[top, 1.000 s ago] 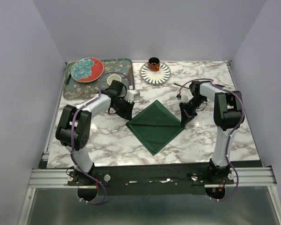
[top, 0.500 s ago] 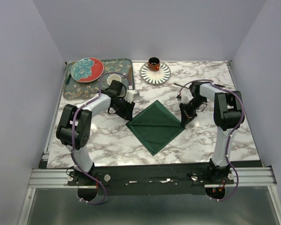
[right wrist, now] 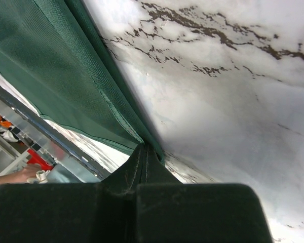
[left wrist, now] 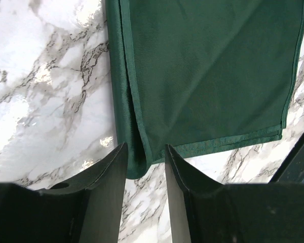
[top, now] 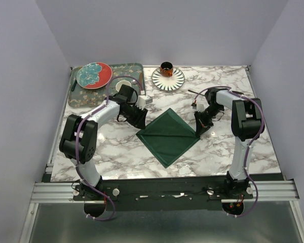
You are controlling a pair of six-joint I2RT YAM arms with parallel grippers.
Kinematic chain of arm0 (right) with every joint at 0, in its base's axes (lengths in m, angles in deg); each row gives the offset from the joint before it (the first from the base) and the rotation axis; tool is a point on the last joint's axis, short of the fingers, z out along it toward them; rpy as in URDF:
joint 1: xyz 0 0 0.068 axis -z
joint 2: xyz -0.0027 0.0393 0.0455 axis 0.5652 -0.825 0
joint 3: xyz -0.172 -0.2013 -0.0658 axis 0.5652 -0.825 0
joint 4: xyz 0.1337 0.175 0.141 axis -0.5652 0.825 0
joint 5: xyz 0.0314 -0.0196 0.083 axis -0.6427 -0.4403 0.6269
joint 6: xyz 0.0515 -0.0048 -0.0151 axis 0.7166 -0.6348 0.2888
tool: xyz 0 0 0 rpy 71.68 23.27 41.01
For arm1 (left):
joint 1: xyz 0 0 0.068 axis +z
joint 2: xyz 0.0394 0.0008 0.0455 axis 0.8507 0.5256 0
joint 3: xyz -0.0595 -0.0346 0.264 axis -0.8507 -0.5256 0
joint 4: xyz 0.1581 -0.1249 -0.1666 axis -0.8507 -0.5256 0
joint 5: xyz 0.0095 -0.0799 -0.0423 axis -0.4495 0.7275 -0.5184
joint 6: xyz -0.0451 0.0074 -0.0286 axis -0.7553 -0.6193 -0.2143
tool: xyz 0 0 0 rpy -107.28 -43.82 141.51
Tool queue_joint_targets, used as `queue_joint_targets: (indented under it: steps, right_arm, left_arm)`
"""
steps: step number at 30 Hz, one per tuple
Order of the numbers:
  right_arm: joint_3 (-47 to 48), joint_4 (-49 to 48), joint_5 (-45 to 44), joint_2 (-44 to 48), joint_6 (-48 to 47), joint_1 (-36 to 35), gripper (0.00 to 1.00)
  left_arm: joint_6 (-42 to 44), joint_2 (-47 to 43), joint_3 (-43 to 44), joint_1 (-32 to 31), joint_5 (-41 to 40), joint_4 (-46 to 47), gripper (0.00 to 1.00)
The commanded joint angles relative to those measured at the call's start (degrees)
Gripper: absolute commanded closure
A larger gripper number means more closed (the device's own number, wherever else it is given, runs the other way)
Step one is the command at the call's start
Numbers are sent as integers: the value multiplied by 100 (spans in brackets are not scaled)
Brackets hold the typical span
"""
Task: Fold the napkin into a case and place the utensils inside
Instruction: Smooth out the upper triangle-folded napkin at the center of the board.
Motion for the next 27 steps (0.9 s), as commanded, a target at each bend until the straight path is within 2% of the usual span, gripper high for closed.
queue_joint_targets:
  steps: [1,8,15,18,19,21,22,24,25,26,27]
  right_arm:
    - [-77,-181,-188,21,87,-3,99]
    - [-42,-181,-189,3,122,6,99]
    - [-50,-155,-171,38,131,6,99]
    - [-7,-67,-83,187,114,6,83]
    - [28,37,-83,275,105,6,69]
    - [116,108,-127,634,79,6,55]
    - [169,178,-188,775,61,15,42]
    - [379,249,-197,1196,-9,50,32]
    - [476,319,-189,1320,-44,59,25]
    - [590,337,-188,1478,-132,59,22]
    - [809,337,-162,1602,-176,59,19]
  left_arm:
    - [52,293,132,-102,-75,-84,60]
    - [-19,618,255,-155,-558,-84,76]
    - [-106,751,352,-155,-822,-128,77]
    - [-115,628,413,-137,-796,-93,59]
    - [-115,532,439,-129,-770,-67,49]
    - [-124,163,509,-68,-787,-23,40]
    - [-124,31,640,-32,-805,-23,32]
    - [-81,-338,834,47,-849,-119,26]
    - [-54,-452,1035,108,-875,-146,12]
    - [111,-680,1141,117,-945,-242,1]
    - [191,-804,1230,109,-1024,-251,1]
